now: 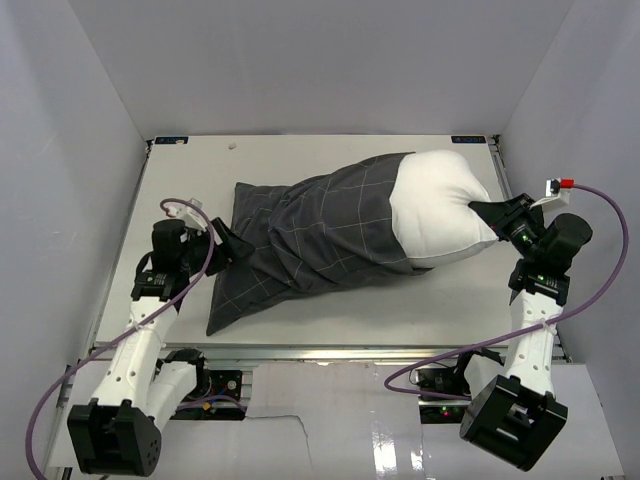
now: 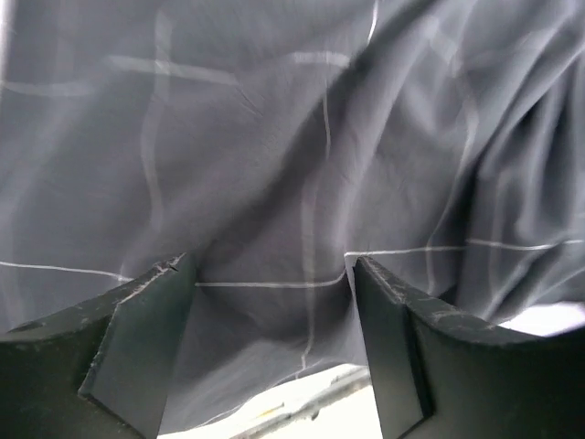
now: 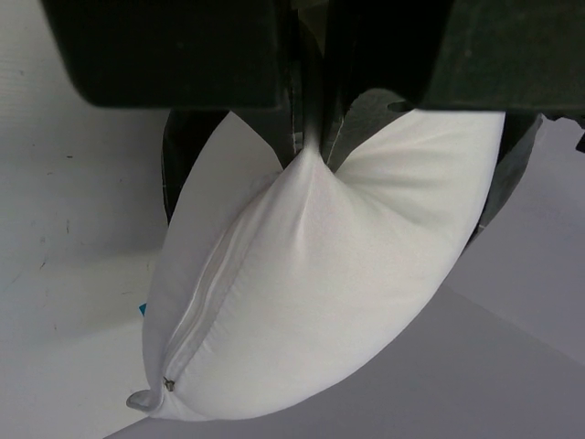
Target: Remove the pillowcase from the pillow
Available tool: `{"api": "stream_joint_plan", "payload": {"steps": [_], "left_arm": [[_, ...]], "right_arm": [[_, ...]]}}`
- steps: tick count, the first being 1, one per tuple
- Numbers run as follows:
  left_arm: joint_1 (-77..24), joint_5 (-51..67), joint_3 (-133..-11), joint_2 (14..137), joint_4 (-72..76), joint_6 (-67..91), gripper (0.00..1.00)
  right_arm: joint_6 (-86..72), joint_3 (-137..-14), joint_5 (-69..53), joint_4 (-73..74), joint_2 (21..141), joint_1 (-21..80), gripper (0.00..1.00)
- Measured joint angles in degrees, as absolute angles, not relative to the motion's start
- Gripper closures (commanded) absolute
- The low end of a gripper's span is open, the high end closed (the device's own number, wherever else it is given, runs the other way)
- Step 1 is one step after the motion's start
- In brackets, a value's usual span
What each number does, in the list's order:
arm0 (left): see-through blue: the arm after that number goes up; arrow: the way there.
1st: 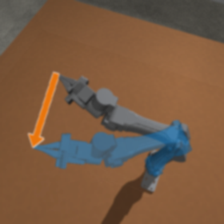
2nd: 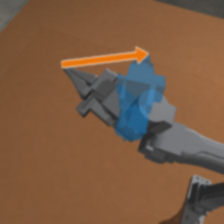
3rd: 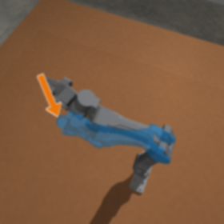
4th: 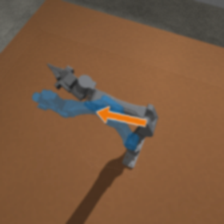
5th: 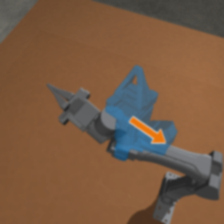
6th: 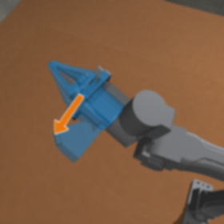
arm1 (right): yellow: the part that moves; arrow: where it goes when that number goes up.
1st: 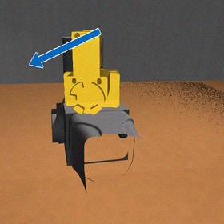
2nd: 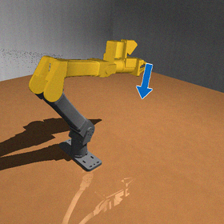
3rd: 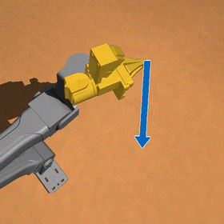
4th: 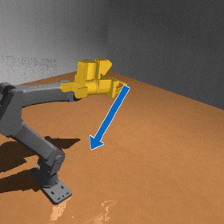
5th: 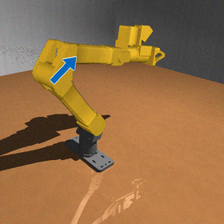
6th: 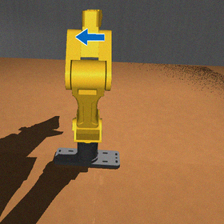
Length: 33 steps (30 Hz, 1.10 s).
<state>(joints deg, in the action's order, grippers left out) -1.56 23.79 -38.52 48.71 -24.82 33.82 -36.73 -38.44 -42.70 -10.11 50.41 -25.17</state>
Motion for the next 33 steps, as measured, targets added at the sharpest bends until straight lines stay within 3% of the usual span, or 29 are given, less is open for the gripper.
{"api": "stream_joint_plan", "payload": {"steps": [4, 5, 10, 21, 27, 33], "left_arm": [[-6.7, 20.5, -37.9, 51.3, -24.9, 33.7, 0.72], [-7.0, 19.0, -37.9, 51.3, -24.9, 33.8, 1.00], [-7.8, 9.4, -39.1, 50.7, -25.5, 34.3, 1.00], [-8.8, -16.8, -55.0, 57.4, -30.8, 32.5, 1.00], [-9.3, -23.5, -59.7, 57.4, -32.2, 29.6, 1.00], [-9.3, -22.8, -63.2, 57.7, -32.3, 25.4, 1.00]], "right_arm": [[-36.7, -38.2, -42.8, -10.4, 50.3, -25.2, 0.92], [-36.7, -38.1, -42.8, -10.5, 50.3, -25.2, 0.92], [-36.8, -37.9, -43.7, -10.4, 50.2, -25.0, 0.92], [-37.0, -37.9, -44.6, -7.9, 49.0, -23.9, 0.92], [-37.1, -37.9, -45.5, -6.0, 48.6, -23.4, 0.92], [-37.2, -37.9, -45.8, -6.1, 48.4, -23.4, 0.92]]}}
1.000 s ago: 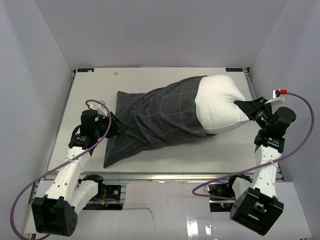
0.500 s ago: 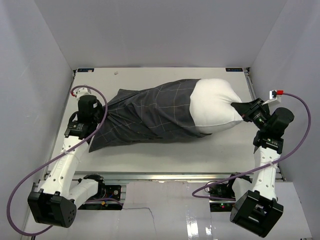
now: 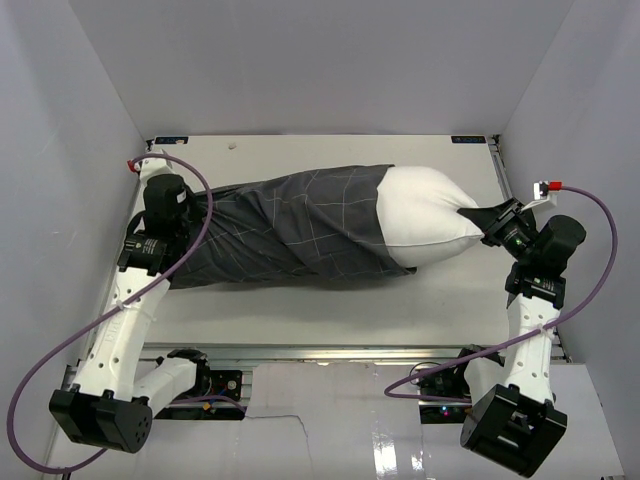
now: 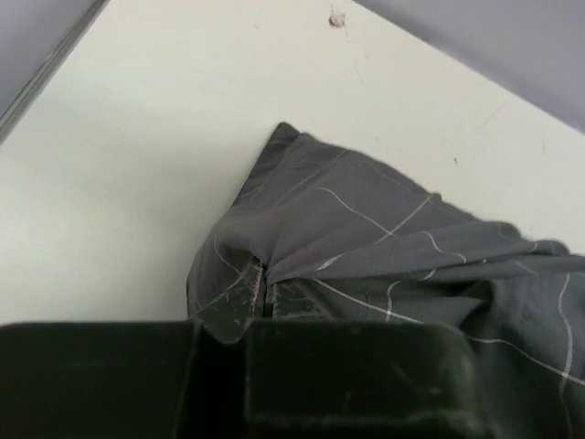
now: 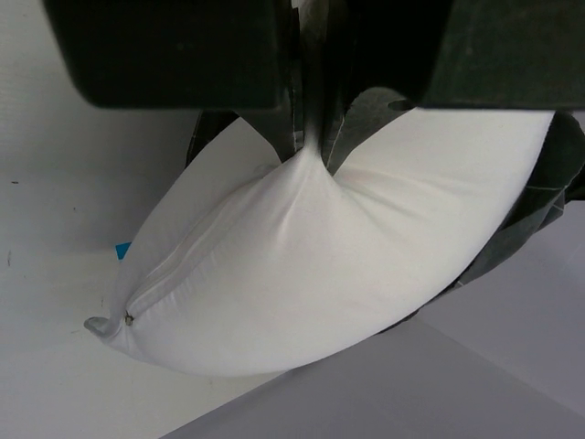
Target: Remove the pillowcase from the pillow
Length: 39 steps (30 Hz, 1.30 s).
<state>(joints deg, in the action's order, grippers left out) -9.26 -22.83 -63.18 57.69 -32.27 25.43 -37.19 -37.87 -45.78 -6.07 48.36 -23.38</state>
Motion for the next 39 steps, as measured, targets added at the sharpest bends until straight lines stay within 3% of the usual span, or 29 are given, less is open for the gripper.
{"api": "stream_joint_plan", "payload": {"steps": [1, 2, 4, 6, 11, 16, 21, 24, 26, 27, 28, 30, 31, 34, 37, 39], "left_arm": [[-9.2, -22.3, -63.2, 57.9, -32.5, 25.0, 0.95], [-9.2, -21.5, -63.2, 58.3, -32.7, 24.4, 0.83], [-9.2, -19.3, -63.1, 59.0, -32.9, 23.7, 0.80], [-9.0, -17.0, -62.2, 59.3, -32.7, 23.9, 1.00], [-8.4, -13.8, -59.4, 58.3, -31.7, 24.8, 1.00], [-7.9, -16.5, -58.9, 58.7, -30.3, 25.3, 1.00], [-3.9, -19.4, -63.8, 66.2, -30.4, 23.5, 1.00], [-1.7, -17.1, -65.8, 70.0, -30.1, 23.6, 0.87], [-1.2, -14.9, -65.7, 70.2, -30.2, 23.8, 0.70], [-1.1, -13.4, -65.7, 69.8, -30.0, 24.1, 0.64], [-0.9, -12.1, -65.6, 69.3, -29.8, 24.1, 0.54], [-0.7, -9.5, -65.1, 68.0, -29.2, 24.2, 0.48], [-0.6, -8.4, -65.0, 67.5, -29.1, 24.2, 0.46], [-0.5, -5.5, -65.0, 66.3, -28.7, 24.0, 0.38], [-1.2, -5.3, -66.2, 65.8, -30.1, 22.8, 0.30], [-3.1, -7.3, -68.5, 65.8, -32.2, 21.7, 0.28]], "right_arm": [[-37.2, -37.9, -45.8, -6.1, 48.4, -23.4, 0.92], [-37.2, -37.9, -45.7, -6.1, 48.3, -23.4, 0.92], [-37.2, -37.9, -45.4, -6.4, 48.4, -23.4, 0.92], [-38.0, -37.6, -45.7, -8.2, 48.5, -23.6, 0.92], [-39.7, -35.8, -46.3, -13.8, 50.2, -22.9, 0.92], [-39.0, -34.7, -43.5, -15.6, 53.2, -16.0, 0.92], [-38.1, -30.9, -41.6, -15.6, 52.1, -12.4, 0.92], [-38.1, -25.7, -40.6, -15.4, 49.3, -12.2, 0.92], [-38.6, -22.6, -39.7, -14.8, 47.2, -12.2, 0.91], [-39.1, -20.6, -39.2, -15.5, 46.0, -12.2, 0.86], [-39.7, -18.8, -38.9, -16.2, 44.7, -12.2, 0.72], [-40.3, -16.2, -38.3, -16.2, 43.1, -12.2, 0.54], [-39.9, -16.0, -37.8, -15.1, 42.8, -12.2, 0.38], [-37.5, -17.8, -36.0, -11.2, 42.9, -12.2, 0.17], [-33.7, -23.6, -33.5, -4.2, 42.8, -12.2, 0.02], [-30.9, -28.6, -30.9, 0.5, 42.3, -12.2, 0.02]]}}
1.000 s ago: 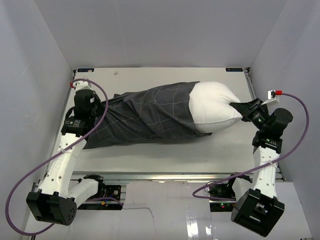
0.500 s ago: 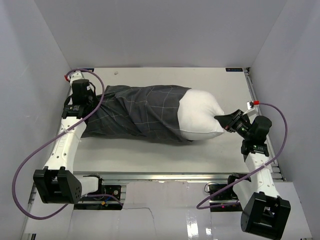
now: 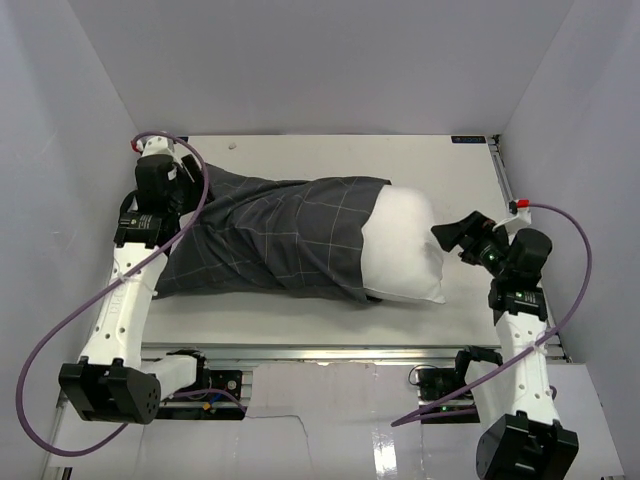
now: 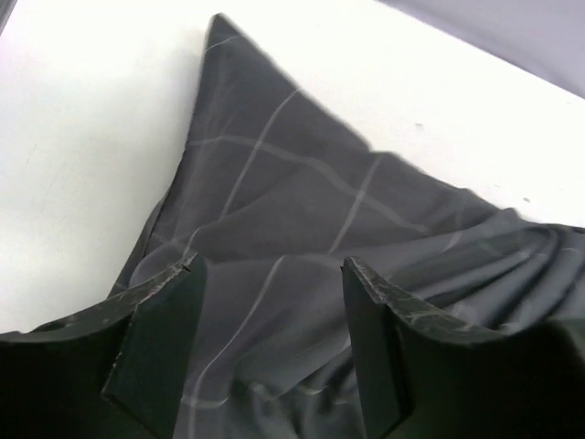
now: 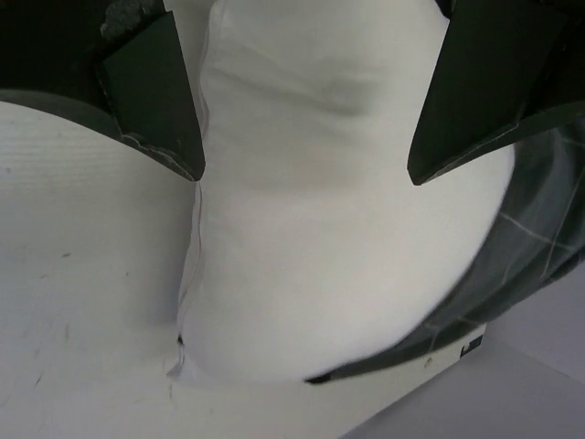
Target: Remove the pillowcase from the pillow
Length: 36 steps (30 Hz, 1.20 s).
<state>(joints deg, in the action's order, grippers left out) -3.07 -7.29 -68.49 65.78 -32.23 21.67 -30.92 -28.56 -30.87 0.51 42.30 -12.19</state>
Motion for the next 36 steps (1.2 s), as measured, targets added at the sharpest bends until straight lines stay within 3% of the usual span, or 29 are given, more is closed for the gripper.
{"api": "stream_joint_plan", "payload": {"steps": [8, 13, 20, 23, 26, 27, 29, 31, 33, 34, 36], "left_arm": [[-6.9, -1.9, -76.4, 64.4, -35.9, 20.5, 0.23], [-12.3, 2.5, -76.4, 66.1, -36.2, 22.0, 0.22], [-28.0, 0.6, -77.7, 74.5, -35.4, 24.6, 0.22], [-33.8, -1.8, -80.1, 79.9, -35.3, 25.2, 0.22], [-38.6, -4.4, -83.4, 85.5, -35.6, 25.8, 0.21], [-39.8, -5.4, -84.5, 87.2, -35.8, 26.0, 0.21], [-42.1, -8.1, -86.9, 90.9, -36.0, 26.3, 0.21], [-43.6, -10.2, -88.9, 94.5, -36.5, 26.6, 0.23], [-44.4, -11.6, -90.7, 98.1, -36.9, 27.0, 0.30], [-44.5, -12.4, -91.2, 99.6, -37.0, 27.2, 0.53], [-44.6, -14.6, -91.9, 102.1, -37.3, 28.4, 0.75]], "right_arm": [[-24.8, -42.8, -23.6, 9.0, 43.5, -9.8, 0.09], [-18.9, -51.5, -20.4, 13.9, 52.8, 2.1, 0.10], [-15.8, -48.6, -14.0, 15.5, 55.4, 19.0, 0.09], [-15.3, -47.1, -8.4, 14.3, 60.5, 25.0, 0.02], [-15.3, -43.3, -4.5, 10.3, 63.6, 26.3, 0.15], [-15.5, -42.3, -3.9, 9.0, 63.9, 26.3, 0.32], [-16.1, -40.4, -2.3, 6.0, 63.8, 26.3, 0.48], [-16.3, -39.2, -1.4, 3.6, 63.3, 26.4, 0.91], [-17.5, -37.9, -1.0, 1.3, 61.9, 26.4, 0.92], [-17.9, -37.3, -0.4, 0.7, 61.1, 26.4, 0.92], [-18.5, -35.7, 0.7, -0.4, 59.0, 26.4, 0.92]]}}
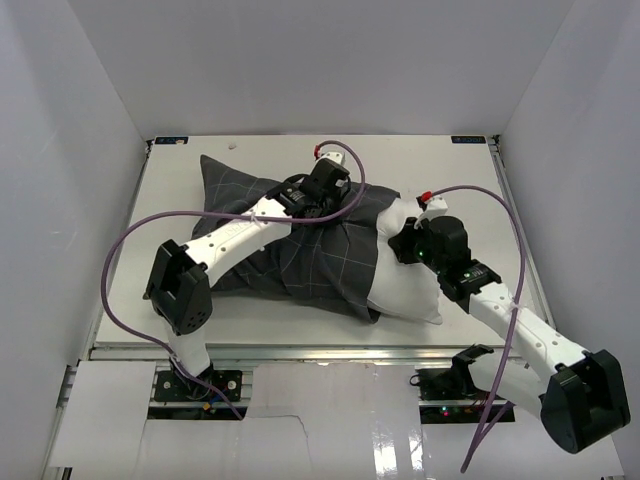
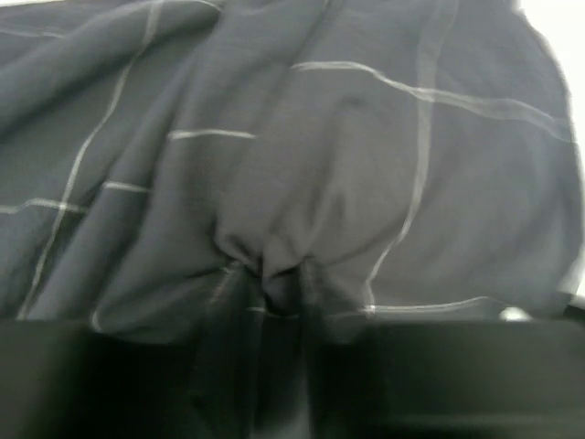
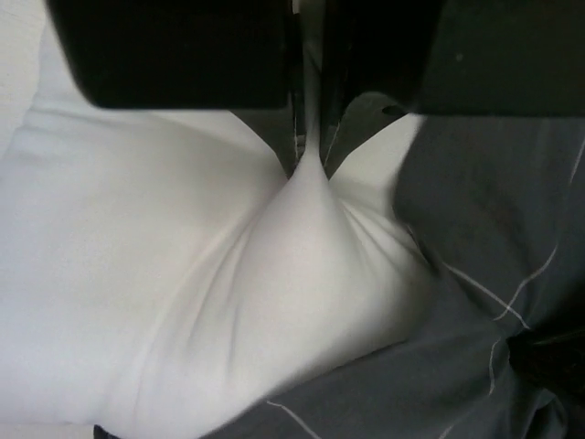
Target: Remove the pillowcase from the pillow
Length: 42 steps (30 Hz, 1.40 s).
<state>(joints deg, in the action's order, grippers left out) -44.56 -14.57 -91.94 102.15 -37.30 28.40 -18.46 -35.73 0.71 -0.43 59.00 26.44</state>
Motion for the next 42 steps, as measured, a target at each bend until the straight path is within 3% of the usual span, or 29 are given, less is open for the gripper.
{"api": "stream_joint_plan", "payload": {"steps": [1, 11, 20, 21, 22, 25, 30, 36, 42], "left_arm": [[-44.6, -15.5, -92.2, 103.0, -37.3, 28.8, 1.00], [-42.1, -27.2, -100.6, 102.5, -44.4, 33.1, 1.00], [-34.6, -23.4, -88.8, 92.6, -44.7, 36.7, 1.00], [-34.2, -22.6, -87.2, 91.9, -43.8, 36.7, 0.95], [-33.9, -21.6, -85.9, 91.2, -42.8, 36.2, 0.55], [-32.3, -15.4, -80.3, 87.6, -37.5, 31.9, 0.07], [-29.8, -3.2, -74.1, 77.3, -35.6, 26.4, 0.02], [-30.6, -6.7, -73.8, 65.7, -40.7, 23.1, 0.06], [-30.6, -7.0, -65.9, 56.8, -42.0, 22.3, 0.12]], "right_arm": [[-18.7, -35.1, 1.2, -0.6, 58.2, 26.4, 0.92], [-22.6, -28.3, 10.0, 0.0, 43.6, 27.4, 0.92], [-25.6, -28.1, 11.2, 0.1, 39.7, 28.3, 0.92], [-25.7, -28.2, 11.2, 0.1, 39.8, 28.4, 0.92], [-25.9, -28.2, 11.2, 0.0, 39.9, 28.4, 0.92], [-25.8, -29.3, 12.6, 0.7, 41.9, 28.3, 0.92], [-24.7, -39.9, 15.9, 4.5, 54.2, 27.1, 0.92], [-24.0, -57.7, 13.4, 9.3, 69.8, 22.4, 0.92], [-24.7, -63.2, 9.2, 11.2, 76.6, 14.6, 0.92]]}}
